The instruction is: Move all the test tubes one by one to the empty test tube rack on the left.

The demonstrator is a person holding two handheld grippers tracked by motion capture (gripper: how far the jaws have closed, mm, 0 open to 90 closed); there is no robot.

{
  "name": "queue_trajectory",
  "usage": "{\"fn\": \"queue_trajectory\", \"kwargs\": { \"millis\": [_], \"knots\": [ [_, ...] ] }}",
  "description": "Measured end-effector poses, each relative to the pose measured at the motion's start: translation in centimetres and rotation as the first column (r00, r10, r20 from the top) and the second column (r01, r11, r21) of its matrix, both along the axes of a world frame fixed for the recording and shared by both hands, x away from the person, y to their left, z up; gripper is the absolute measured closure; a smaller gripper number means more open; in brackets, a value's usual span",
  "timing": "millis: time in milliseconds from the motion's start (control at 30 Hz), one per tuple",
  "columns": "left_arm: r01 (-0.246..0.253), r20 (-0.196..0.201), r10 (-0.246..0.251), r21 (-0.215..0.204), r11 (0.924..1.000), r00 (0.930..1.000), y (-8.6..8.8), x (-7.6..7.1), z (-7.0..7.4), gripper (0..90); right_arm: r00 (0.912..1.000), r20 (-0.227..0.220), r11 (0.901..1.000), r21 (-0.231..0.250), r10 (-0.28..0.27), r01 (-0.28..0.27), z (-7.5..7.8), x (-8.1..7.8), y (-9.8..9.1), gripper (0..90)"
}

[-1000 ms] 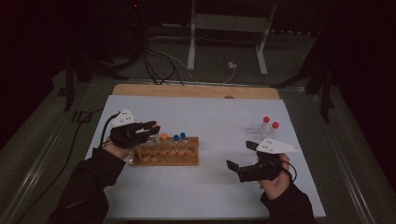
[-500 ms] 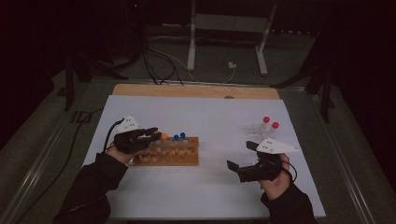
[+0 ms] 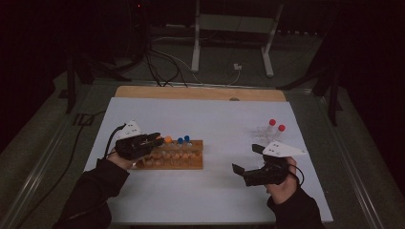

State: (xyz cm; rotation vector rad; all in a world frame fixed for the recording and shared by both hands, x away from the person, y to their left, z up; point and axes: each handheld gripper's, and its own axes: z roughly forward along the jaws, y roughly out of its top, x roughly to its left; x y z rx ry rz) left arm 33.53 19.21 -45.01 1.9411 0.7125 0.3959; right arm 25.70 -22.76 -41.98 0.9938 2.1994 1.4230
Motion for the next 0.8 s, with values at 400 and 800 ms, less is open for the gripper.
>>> {"fn": "queue_trajectory", "kwargs": {
  "millis": [400, 800],
  "knots": [
    [0.077, 0.004, -0.077, -0.066, 0.9948, 0.9970, 0.7, -1.5, 0.9, 33.5, 0.9996, 0.028, 0.9999, 0.008, 0.010, -0.010, 0.8, 0.4, -1.1, 0.0],
    [0.149, 0.022, -0.148, -0.110, 0.9826, 0.9887, 1.3, -4.3, 1.1, 1.9, 0.9854, 0.152, 0.9971, 0.020, -0.075, 0.073, 2.2, 2.5, -6.0, 5.3]
  ]
}}
